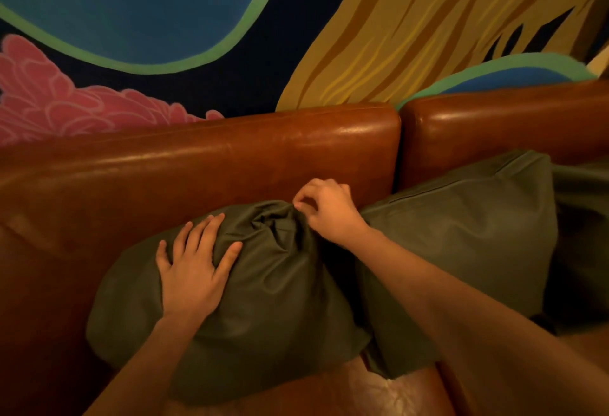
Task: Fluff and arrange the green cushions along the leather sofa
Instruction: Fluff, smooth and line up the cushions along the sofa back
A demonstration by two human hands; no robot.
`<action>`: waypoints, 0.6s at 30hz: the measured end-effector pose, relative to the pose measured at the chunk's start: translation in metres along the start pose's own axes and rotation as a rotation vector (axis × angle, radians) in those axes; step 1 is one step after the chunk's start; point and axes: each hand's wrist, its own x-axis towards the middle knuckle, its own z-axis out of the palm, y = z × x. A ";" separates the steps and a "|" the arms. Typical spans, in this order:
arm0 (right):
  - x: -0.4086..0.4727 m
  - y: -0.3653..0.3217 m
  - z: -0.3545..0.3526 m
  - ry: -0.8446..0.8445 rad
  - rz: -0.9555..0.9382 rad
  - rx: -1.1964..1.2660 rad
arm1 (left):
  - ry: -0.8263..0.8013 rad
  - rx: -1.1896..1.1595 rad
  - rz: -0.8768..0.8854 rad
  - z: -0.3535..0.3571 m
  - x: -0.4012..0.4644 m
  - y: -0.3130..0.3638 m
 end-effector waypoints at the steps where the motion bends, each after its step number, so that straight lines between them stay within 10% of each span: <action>1: -0.001 -0.006 0.000 -0.034 -0.065 0.036 | -0.005 -0.008 -0.005 -0.002 0.002 0.000; 6: -0.012 -0.025 0.004 -0.155 -0.296 -0.319 | -0.023 -0.024 -0.012 -0.007 0.008 0.003; 11: -0.013 -0.048 0.020 -0.096 0.061 -0.497 | -0.031 0.011 0.004 -0.004 0.011 0.011; 18: -0.025 -0.014 -0.007 0.057 0.206 0.202 | -0.055 -0.002 -0.008 -0.002 0.020 0.007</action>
